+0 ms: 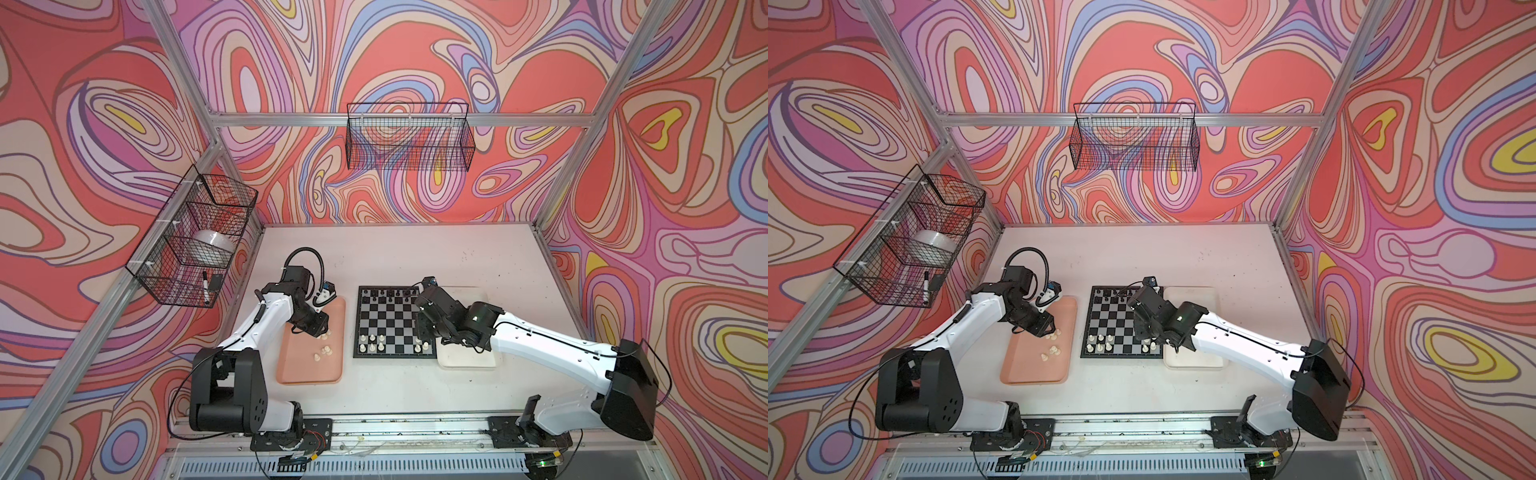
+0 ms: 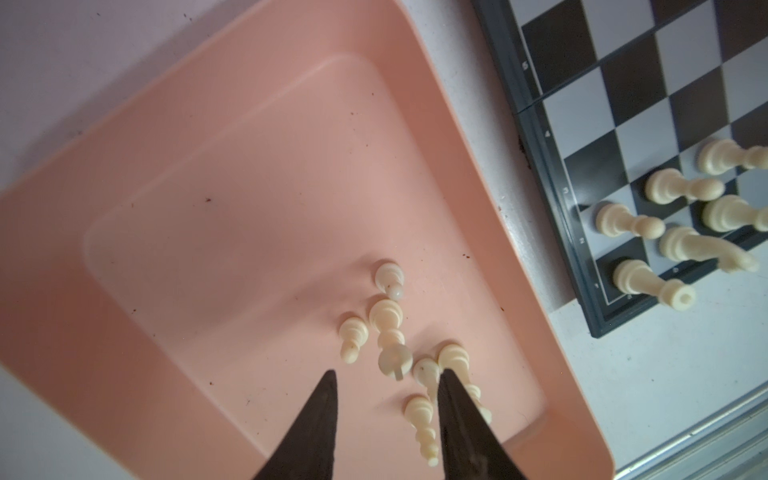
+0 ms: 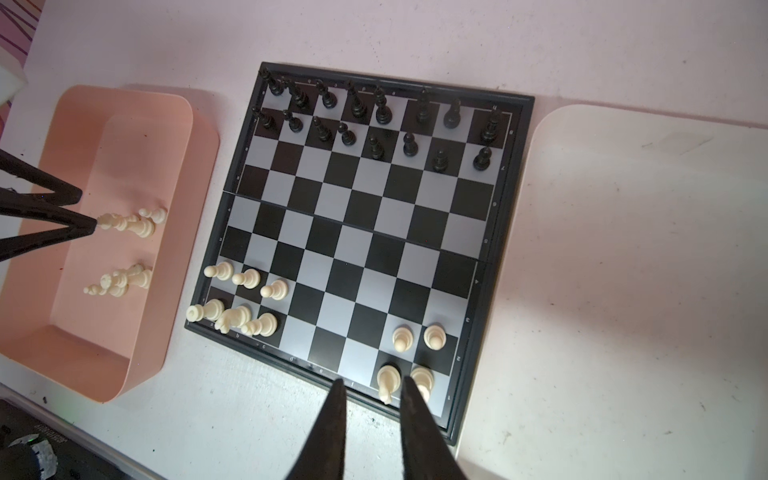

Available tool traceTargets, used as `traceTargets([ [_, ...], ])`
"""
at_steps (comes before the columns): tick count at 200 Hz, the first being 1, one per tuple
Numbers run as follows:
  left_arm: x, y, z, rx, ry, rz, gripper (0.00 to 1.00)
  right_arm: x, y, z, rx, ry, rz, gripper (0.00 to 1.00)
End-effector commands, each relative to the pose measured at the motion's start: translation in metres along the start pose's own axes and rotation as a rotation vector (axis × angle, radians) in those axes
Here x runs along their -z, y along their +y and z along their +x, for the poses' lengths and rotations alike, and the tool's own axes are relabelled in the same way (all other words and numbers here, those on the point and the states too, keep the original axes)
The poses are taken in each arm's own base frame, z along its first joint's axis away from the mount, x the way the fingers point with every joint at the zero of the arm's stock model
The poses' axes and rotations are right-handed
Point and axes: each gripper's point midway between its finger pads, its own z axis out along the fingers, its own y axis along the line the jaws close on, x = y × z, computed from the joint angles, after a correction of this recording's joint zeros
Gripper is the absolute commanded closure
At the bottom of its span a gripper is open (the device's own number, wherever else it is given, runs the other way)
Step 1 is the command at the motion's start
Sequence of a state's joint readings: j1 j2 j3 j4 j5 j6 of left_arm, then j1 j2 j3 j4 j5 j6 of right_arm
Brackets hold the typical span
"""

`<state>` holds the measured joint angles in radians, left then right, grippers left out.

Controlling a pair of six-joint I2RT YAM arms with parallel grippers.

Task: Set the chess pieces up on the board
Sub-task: 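Lower the left gripper and close it on a tall white piece in the pink tray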

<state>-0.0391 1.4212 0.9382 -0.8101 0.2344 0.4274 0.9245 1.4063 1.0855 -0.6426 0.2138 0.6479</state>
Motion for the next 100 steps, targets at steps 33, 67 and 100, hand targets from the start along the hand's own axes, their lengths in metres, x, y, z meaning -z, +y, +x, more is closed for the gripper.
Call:
traceTargets([
  [33,-0.0079,-0.0003,0.0063,-0.028,0.026,0.011,0.6,-0.0034,0.0054,-0.0006,0.012,0.004,-0.007,0.76],
  [67,-0.009,0.0003,0.0078,-0.034,0.032,0.008,0.6,-0.0042,0.004,0.0007,0.013,0.006,-0.003,0.77],
  [100,-0.0103,-0.0002,0.0082,-0.039,0.039,0.012,0.6,-0.0053,0.0052,0.0006,0.013,0.008,-0.005,0.77],
])
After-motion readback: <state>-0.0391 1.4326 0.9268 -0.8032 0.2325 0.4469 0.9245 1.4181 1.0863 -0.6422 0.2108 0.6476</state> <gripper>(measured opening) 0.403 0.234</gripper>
